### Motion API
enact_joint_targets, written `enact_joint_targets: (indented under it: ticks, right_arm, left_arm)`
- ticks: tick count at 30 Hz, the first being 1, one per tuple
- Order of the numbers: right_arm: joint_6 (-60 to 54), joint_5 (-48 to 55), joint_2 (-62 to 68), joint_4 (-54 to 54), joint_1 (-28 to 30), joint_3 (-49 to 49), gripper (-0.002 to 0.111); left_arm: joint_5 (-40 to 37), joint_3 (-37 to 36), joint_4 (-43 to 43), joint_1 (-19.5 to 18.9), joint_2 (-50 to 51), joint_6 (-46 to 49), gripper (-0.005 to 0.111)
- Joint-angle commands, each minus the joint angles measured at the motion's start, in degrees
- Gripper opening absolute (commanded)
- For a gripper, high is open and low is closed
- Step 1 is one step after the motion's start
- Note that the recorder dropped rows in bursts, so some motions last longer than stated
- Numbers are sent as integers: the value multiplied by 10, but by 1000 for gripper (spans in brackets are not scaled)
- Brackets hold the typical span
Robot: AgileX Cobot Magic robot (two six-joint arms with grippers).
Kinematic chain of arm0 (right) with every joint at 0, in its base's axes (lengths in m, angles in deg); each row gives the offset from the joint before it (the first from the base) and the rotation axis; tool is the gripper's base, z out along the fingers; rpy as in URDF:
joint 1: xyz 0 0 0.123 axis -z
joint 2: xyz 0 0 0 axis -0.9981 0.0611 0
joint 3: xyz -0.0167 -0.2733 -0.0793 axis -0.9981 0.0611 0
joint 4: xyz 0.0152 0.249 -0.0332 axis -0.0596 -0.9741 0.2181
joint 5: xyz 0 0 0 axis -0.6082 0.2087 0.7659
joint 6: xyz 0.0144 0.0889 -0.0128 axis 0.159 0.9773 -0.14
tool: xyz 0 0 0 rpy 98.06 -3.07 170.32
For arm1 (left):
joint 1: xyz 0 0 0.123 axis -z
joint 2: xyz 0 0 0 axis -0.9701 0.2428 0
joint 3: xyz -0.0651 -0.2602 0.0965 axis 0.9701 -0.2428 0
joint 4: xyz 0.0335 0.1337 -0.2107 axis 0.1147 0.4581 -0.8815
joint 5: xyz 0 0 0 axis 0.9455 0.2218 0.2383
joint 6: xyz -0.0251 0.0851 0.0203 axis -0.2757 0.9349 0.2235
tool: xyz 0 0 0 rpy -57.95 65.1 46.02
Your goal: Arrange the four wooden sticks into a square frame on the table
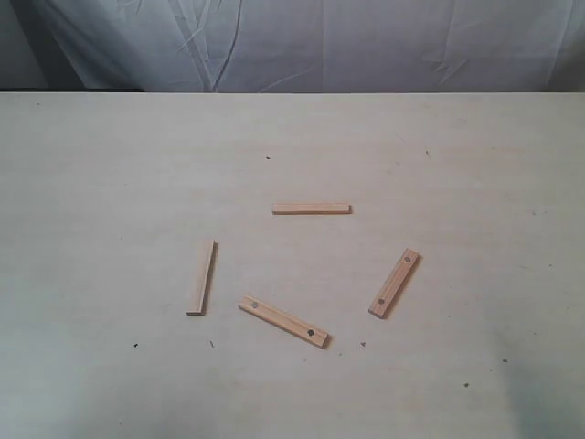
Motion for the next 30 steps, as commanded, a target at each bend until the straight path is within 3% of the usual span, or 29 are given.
enact_joint_targets:
  ticks: [1, 6, 13, 17, 21, 22, 23, 24, 28, 30]
  right_arm:
    - [-3, -106, -3, -22, 3, 1, 0]
    - [-3, -206, -3, -22, 3, 1, 0]
    - [-3, -217, -3, -22, 3, 1, 0]
    - [-3, -250, -3, -23, 3, 1, 0]
    - [2, -262, -3, -32, 3, 1, -1]
    - [11, -236, -3, -63, 3, 1, -1]
    - [11, -212, 2, -76, 3, -2, -1]
    - [11, -157, 40, -82, 3, -39, -1]
    - [11, -11, 166, -76, 3, -150, -1]
    - [11, 117, 340, -74, 3, -263, -1]
  left_arm:
    - [65, -2, 5, 2, -4, -2, 0]
    - [180, -2, -41, 2, -4, -2, 0]
    - [294, -2, -41, 2, -4, -4, 0]
    - [309, -2, -44, 2, -4, -45, 0]
    - [320, 16, -177, 2, 3, -17, 0]
    - [273, 80, -191, 2, 55, 64, 0]
    - [235, 113, -191, 2, 86, 92, 0]
    - [151, 198, -185, 2, 171, 123, 0]
    - [-48, 376, -127, 2, 394, 125, 0]
    - [-188, 489, -104, 2, 588, 125, 0]
